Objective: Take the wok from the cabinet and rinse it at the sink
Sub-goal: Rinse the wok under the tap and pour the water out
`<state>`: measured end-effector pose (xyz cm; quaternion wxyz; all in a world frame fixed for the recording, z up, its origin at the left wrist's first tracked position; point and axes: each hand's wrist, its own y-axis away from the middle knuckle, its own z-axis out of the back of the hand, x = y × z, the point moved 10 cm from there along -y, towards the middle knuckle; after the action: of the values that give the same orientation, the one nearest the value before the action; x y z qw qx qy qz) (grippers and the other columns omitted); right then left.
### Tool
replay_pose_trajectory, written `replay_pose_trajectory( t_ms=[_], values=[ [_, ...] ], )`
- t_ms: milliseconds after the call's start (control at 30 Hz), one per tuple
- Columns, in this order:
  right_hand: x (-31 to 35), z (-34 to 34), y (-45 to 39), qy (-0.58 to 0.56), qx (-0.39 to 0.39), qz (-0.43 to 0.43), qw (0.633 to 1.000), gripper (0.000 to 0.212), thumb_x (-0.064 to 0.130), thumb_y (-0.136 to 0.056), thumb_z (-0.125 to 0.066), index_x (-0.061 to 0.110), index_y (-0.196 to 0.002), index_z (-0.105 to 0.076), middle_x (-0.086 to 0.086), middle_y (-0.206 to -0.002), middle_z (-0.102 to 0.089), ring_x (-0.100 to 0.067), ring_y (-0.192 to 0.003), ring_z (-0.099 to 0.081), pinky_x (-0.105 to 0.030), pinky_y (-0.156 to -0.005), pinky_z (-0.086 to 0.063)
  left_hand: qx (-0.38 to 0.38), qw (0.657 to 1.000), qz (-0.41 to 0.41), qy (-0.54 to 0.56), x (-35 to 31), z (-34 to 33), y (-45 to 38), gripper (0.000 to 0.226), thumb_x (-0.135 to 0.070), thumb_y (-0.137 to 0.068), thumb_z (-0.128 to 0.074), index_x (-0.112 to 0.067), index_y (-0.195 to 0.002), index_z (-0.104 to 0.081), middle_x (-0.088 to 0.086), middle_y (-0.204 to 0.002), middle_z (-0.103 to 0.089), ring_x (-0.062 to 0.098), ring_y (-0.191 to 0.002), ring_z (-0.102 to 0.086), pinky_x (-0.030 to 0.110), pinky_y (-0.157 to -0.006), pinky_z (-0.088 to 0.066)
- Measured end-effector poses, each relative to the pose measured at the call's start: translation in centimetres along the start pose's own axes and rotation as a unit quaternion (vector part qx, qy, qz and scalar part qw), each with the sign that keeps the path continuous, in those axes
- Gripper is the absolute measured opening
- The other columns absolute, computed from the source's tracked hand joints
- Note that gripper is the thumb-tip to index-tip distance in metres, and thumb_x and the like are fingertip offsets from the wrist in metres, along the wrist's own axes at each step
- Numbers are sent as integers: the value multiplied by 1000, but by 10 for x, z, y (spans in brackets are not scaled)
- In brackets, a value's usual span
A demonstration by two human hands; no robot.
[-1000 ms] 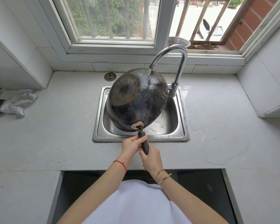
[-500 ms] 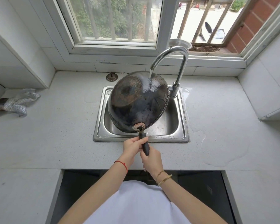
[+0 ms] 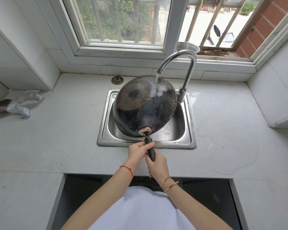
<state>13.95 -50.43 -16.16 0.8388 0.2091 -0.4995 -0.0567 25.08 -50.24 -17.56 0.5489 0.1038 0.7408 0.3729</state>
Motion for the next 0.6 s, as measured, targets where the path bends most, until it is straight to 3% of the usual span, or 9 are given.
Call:
replay_pose_trajectory(
  t_ms=[200,367,600],
  values=[
    [-1,1,-1,3,-3,-4,1000,7,24,-97,-58,20,-102,-59,-5,-74,-64,-18,-62,-64,-20,-48,-54,-15,1000,-2,-9,0,0,-1,18,-19,-80,-80,-16,-96,-74,6,-99,-75,23,-98,-70,31,-84,-58],
    [-1,2,0,-1,2,-9,1000,10,26,-98,-57,16,-99,-61,-7,-71,-64,-16,-56,-62,-22,-47,-55,-31,999,3,-25,0,1,-2,27,-21,-79,-81,-12,-104,-75,4,-98,-75,22,-98,-70,33,-88,-57],
    [1,4,1,-8,8,-15,1000,7,25,-98,-57,18,-97,-60,-6,-69,-62,-16,-55,-61,-24,-48,-55,-35,999,1,-29,-4,-1,1,28,-19,-80,-80,-10,-105,-74,-1,-91,-74,18,-94,-69,25,-78,-55]
  ],
)
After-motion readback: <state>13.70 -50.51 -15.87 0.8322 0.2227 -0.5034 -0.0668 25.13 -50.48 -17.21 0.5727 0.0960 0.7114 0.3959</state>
